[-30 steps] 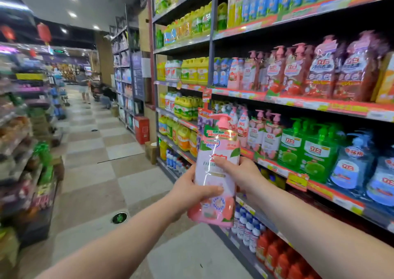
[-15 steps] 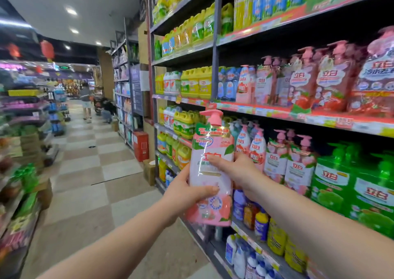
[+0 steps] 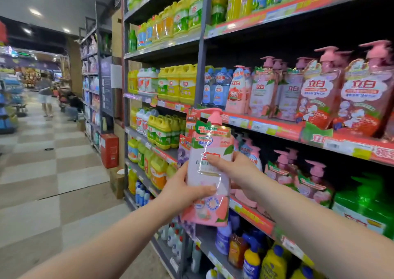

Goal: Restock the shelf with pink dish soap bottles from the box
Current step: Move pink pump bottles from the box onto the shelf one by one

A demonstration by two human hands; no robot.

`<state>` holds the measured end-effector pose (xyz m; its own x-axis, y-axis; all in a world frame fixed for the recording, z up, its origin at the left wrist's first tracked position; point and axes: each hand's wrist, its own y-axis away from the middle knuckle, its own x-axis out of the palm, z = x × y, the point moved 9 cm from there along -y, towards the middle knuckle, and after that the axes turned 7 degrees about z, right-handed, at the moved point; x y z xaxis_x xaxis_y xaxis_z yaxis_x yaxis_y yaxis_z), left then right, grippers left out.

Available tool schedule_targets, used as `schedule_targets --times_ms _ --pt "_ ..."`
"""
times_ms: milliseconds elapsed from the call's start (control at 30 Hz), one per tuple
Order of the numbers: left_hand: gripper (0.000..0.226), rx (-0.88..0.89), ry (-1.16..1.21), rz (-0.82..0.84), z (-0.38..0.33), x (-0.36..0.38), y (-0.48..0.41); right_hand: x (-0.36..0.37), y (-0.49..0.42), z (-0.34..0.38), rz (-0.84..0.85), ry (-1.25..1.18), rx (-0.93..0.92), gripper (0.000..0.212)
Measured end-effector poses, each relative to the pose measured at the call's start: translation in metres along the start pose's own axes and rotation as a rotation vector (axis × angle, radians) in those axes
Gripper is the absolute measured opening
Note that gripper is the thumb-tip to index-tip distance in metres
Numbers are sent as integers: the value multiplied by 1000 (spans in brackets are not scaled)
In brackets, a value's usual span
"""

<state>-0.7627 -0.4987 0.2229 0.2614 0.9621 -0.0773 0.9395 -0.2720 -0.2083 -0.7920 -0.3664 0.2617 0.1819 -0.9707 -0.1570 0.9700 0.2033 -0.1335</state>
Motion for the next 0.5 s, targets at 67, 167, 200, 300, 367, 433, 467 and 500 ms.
schedule_targets --times_ms 67,167,200,300,367,433,467,500 --pt "59 32 -15 41 2 -4 -32 -12 -22 -1 -53 26 4 40" --pt "61 76 -35 115 0 -12 -80 -26 -56 5 -129 75 -13 39" --pt "61 93 -44 141 -2 -15 -97 -30 -68 10 -160 86 -29 37" --pt "58 156 -57 226 -12 -28 -146 -40 -99 25 -252 83 -82 29" --pt "57 188 -54 293 -21 -32 -175 -47 -115 36 -316 94 -104 22" --pt "57 222 -54 360 -30 -29 -200 -59 -125 49 -414 126 -139 16" --pt "58 240 -51 389 -36 -26 -211 -67 -128 56 -470 145 -159 14" --pt "59 253 -50 409 -41 -21 -222 -75 -129 64 -521 164 -177 14"
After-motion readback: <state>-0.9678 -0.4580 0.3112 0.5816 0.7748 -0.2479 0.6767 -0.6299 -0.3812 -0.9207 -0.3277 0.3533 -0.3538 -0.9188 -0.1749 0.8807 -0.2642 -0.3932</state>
